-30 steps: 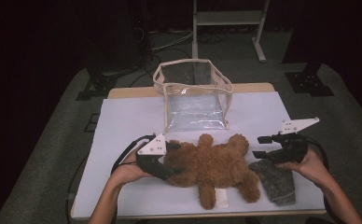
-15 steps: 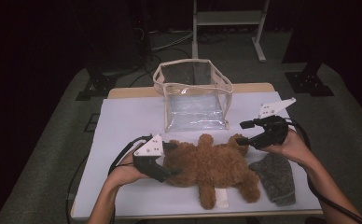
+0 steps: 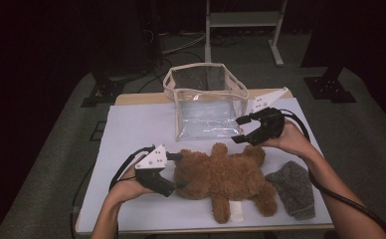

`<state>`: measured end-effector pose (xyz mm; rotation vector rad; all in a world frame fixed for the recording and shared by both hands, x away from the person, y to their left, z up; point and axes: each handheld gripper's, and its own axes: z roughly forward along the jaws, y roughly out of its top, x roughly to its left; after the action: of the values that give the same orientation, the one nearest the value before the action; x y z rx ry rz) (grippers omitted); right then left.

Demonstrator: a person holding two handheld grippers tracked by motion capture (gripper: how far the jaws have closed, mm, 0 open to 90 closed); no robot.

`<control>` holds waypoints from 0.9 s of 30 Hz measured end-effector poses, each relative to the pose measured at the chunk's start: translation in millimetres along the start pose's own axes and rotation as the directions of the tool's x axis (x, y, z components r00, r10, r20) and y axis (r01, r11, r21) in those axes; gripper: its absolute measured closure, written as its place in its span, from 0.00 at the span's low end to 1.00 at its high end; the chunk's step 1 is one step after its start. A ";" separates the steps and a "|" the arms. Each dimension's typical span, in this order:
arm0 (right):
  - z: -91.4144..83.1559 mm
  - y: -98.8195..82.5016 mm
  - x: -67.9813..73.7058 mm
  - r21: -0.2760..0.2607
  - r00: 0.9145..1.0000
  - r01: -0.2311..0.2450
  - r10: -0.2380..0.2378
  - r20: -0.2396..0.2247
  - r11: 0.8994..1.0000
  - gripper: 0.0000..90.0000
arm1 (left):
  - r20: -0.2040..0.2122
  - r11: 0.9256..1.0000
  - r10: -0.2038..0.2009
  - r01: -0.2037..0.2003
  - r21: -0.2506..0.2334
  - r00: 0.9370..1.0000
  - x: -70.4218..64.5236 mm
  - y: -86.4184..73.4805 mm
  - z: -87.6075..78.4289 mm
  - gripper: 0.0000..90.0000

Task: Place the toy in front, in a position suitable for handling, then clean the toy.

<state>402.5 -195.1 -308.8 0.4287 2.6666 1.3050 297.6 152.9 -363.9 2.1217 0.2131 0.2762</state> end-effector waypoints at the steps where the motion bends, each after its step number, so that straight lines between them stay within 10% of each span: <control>1: 1.7 4.5 -1.1 0.002 1.000 0.009 -0.009 -0.003 1.000 0.30 | -0.002 1.000 -0.008 0.008 -0.001 1.000 -0.4 -1.3 -0.6 0.20; 27: 33.2 69.3 -21.4 0.045 0.994 0.107 -0.105 -0.031 0.993 0.31 | -0.038 1.000 -0.029 0.029 -0.004 0.999 0.7 -9.9 -20.3 0.19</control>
<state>444.4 -136.5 -274.4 0.2715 2.7066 1.2305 292.2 174.7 -361.6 2.1092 0.2651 0.3006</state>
